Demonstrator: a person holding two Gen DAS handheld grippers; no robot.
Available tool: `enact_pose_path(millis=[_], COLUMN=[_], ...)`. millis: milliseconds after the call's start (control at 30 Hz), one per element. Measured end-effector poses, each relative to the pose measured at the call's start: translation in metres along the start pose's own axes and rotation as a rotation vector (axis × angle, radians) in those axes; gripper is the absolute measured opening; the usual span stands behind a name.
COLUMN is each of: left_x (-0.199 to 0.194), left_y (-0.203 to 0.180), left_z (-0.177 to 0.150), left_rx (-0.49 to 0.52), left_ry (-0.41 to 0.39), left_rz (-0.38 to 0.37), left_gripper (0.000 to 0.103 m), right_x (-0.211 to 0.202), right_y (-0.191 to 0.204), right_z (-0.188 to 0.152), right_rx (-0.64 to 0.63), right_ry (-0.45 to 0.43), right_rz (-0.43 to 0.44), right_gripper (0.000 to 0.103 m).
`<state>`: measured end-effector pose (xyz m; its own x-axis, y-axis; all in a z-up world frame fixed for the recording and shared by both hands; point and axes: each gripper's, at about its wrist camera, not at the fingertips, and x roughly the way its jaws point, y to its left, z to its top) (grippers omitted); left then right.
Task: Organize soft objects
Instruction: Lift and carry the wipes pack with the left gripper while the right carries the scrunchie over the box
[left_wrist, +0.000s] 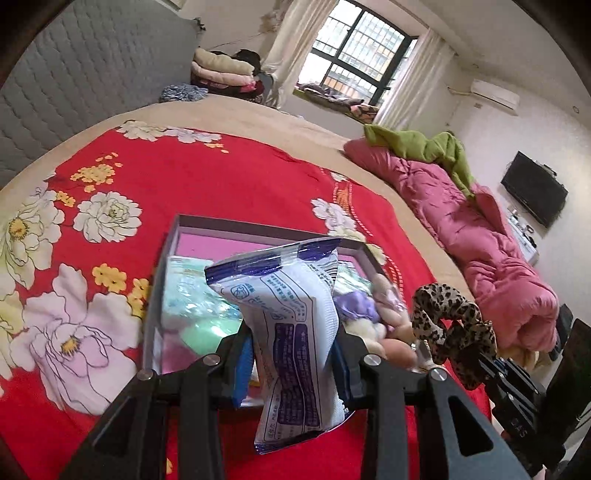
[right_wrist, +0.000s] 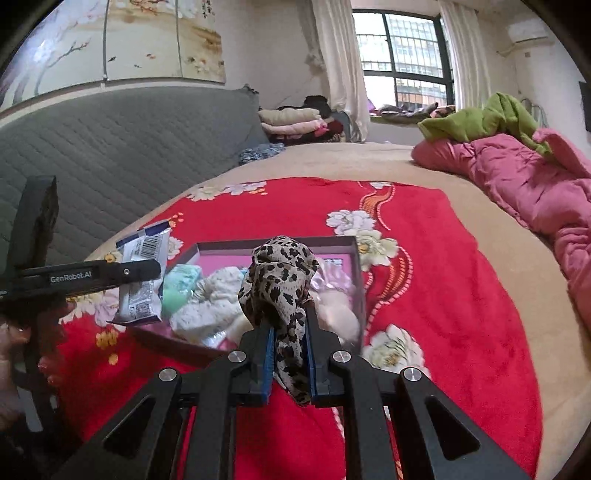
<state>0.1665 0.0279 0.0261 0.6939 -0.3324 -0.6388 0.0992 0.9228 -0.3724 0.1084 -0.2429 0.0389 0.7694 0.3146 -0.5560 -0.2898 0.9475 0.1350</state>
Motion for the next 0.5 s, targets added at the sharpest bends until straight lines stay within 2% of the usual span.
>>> enact_pose_path(millis=[133,500], left_x=[0.010,0.027], left_y=[0.005,-0.006], left_z=[0.005,0.007], left_rx=[-0.003,0.073], left_ry=[0.004,0.016], left_rz=[0.024,0.074], left_gripper=[0.036,0.036], right_x=[0.017,0.056], right_y=[0.008,0.019], right_z=[0.006,0.015], right_rx=[-0.022,-0.047], right_ry=[0.008,0.036], right_rz=[0.004,0.015], right_gripper=[0.014,0.014])
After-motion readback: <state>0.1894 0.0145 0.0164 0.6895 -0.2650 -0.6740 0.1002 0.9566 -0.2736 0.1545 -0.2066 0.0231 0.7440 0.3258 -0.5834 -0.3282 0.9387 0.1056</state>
